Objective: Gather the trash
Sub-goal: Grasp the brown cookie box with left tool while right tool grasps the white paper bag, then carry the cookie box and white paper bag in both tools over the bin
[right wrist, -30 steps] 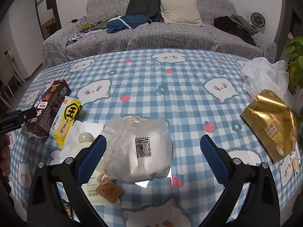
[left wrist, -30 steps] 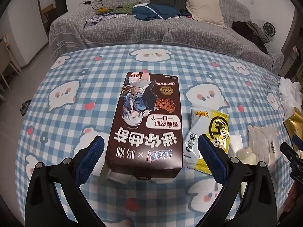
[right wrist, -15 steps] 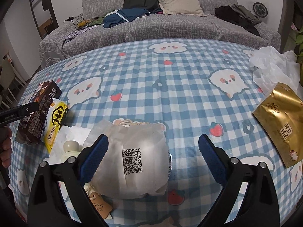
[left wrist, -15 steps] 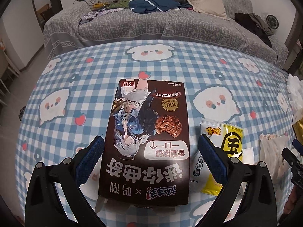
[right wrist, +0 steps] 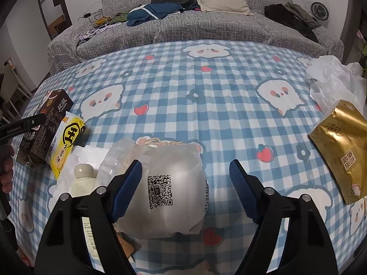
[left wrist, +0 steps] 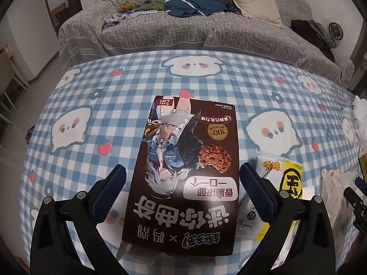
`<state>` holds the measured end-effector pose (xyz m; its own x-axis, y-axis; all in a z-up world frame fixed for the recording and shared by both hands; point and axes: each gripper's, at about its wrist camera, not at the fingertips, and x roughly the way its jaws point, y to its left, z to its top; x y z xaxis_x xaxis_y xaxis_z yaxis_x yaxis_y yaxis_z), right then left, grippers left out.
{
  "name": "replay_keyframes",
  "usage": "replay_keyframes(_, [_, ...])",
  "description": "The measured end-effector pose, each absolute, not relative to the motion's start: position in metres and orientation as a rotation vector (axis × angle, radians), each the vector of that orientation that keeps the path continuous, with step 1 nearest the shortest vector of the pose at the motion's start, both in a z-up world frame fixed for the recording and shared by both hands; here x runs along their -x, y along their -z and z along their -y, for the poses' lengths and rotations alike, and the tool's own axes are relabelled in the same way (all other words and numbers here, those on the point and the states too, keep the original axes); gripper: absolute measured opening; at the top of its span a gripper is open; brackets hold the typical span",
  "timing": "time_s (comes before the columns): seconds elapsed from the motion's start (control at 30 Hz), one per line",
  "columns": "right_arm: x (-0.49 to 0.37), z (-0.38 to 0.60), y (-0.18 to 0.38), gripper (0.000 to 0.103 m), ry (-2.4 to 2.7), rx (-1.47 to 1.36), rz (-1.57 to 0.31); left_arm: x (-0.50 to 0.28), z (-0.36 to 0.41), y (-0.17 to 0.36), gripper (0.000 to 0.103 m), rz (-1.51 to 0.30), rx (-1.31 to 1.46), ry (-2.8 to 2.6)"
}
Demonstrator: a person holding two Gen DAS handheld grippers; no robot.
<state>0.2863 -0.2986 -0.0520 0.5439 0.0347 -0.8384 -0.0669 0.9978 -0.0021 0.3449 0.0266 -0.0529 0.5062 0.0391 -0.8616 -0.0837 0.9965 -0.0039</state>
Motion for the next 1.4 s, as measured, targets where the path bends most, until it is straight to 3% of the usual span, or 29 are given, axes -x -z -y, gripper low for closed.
replay_keyframes(0.23, [-0.287, 0.299, 0.056, 0.069, -0.074, 0.03, -1.021, -0.35, -0.022, 0.066, 0.097, -1.086, 0.032, -0.065])
replay_keyframes(0.6, [-0.287, 0.299, 0.057, 0.03, -0.098, 0.012, -1.047, -0.343, -0.022, 0.06, 0.091, -1.067, 0.044, -0.069])
replay_keyframes(0.87, [-0.28, 0.3, 0.054, 0.016, -0.087, 0.01, -1.047, -0.324, -0.021, 0.047, 0.091, -1.035, 0.055, -0.081])
replay_keyframes(1.4, [-0.236, 0.297, 0.022, 0.012, -0.07, -0.003, -0.97, -0.261, -0.013, 0.015, 0.091, -0.994, 0.067, -0.087])
